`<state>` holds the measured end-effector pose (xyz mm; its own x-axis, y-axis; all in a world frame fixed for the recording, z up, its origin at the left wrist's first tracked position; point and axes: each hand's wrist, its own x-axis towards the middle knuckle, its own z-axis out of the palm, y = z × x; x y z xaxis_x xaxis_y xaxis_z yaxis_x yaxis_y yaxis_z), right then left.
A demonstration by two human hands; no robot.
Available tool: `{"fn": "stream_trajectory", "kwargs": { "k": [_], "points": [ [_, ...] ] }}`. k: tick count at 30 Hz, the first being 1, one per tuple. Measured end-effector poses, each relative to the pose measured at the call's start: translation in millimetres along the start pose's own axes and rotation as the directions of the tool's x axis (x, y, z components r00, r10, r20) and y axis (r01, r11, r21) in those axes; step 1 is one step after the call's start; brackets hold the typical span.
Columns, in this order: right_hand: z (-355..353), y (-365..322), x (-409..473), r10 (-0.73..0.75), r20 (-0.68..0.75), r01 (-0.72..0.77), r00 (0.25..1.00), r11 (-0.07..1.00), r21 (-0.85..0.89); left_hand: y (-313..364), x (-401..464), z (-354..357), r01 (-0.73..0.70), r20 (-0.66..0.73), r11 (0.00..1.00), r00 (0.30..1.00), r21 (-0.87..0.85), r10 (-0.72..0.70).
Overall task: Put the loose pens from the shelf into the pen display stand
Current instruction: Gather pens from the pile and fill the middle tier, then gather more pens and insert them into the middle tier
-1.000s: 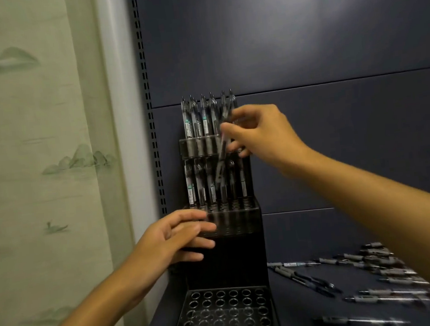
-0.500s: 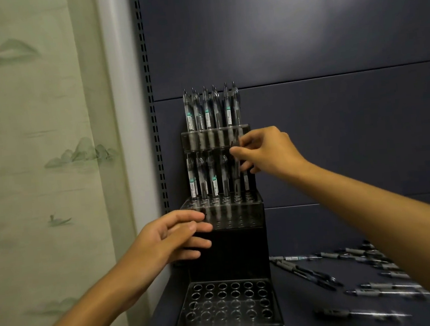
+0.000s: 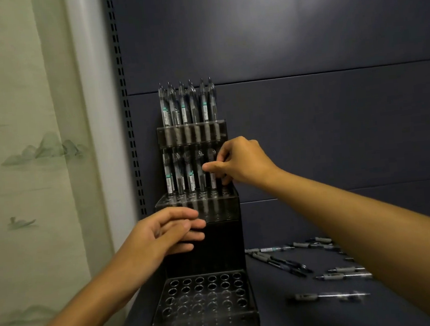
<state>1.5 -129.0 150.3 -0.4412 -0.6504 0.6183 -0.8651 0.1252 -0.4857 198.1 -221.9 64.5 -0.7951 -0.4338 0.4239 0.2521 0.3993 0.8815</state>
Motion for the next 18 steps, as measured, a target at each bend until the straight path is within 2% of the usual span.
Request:
{"fn": "stream_trajectory", "kwargs": {
  "k": [2, 7, 10, 12, 15, 18],
  "points": [
    [-6.3, 1.6, -8.1, -0.005, -0.006, 0.005, 1.0, 1.0, -0.022, -1.0, 1.8, 3.7, -0.02, 0.03, 1.0, 0.999, -0.002, 0.02],
    [-43.9, 30.2, -62.7, -0.098, -0.05, 0.102, 0.994, 0.993, 0.067, 0.7, 17.0, 38.6, -0.097, 0.136, 0.992, 0.987, 0.076, 0.086],
    [-65.3, 72.7, -106.0, -0.06, -0.062, 0.06, 0.996, 0.998, 0.003, 1.7, 23.5, 79.4, -0.182, 0.26, 0.954, 0.959, 0.24, 0.117],
    [-74.3, 110.8, -131.2, 0.02, 0.072, -0.012, 0.997, 0.995, -0.099, -1.1, 24.6, 114.9, -0.221, 0.337, 0.913, 0.936, 0.342, 0.101],
    [-83.0, 169.3, -163.6, 0.147, 0.295, -0.069, 0.944, 0.963, -0.262, -14.1, 31.5, 172.1, -0.249, 0.41, 0.849, 0.911, 0.466, 0.042],
    [-99.5, 217.9, -190.3, 0.2, 0.381, -0.075, 0.903, 0.945, -0.318, -29.7, 46.7, 223.7, -0.262, 0.455, 0.762, 0.889, 0.592, -0.047]
  ]
}}
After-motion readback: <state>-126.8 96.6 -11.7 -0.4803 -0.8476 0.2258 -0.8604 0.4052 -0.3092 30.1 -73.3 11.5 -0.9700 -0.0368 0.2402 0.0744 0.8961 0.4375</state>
